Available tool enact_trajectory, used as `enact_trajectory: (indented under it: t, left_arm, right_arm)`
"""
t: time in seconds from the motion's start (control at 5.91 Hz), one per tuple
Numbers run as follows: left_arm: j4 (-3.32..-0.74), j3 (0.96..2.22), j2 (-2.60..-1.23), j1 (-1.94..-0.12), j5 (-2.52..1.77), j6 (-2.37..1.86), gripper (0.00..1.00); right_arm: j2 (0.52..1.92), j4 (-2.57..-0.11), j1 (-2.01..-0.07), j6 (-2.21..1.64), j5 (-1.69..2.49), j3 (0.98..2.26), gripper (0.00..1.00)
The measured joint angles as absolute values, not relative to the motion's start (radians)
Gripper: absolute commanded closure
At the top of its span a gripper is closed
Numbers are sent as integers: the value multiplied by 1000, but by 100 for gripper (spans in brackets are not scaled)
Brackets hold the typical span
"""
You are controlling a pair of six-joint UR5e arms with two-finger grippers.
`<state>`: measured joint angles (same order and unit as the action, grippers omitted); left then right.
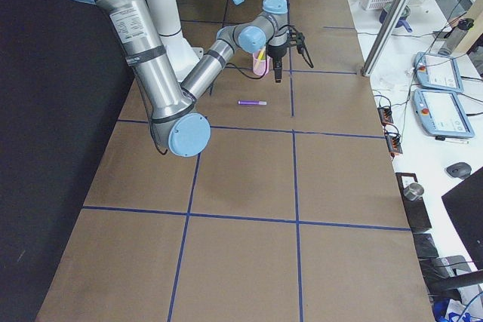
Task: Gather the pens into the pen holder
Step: 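Lift the orange marker and carry it over the cup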
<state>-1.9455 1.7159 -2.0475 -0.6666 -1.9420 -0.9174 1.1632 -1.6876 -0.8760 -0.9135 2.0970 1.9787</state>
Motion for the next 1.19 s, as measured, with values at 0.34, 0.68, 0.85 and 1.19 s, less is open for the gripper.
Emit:
enact_trajectory:
  t: [0.34,0.68,0.85,1.19]
  left_arm:
    - [-2056,1873,-2048,-669,-1820,-946,100]
    - [-2262,1931,-2032,-605,-1578,-986,100]
    - [-2421,1887,-2014,-521,-1428,-989,100]
    - [-2750,1710,-2021,-413,-1225,-972,100]
  right_arm:
    - [1199,-1689,-926,-914,2170,1970,0]
    - [1215,-1689,-942,-917,2202,1944,0]
    - [1217,-1687,-942,-918,2217,1936,0]
    - [1219,-1683,-939,-915,2211,1932,0]
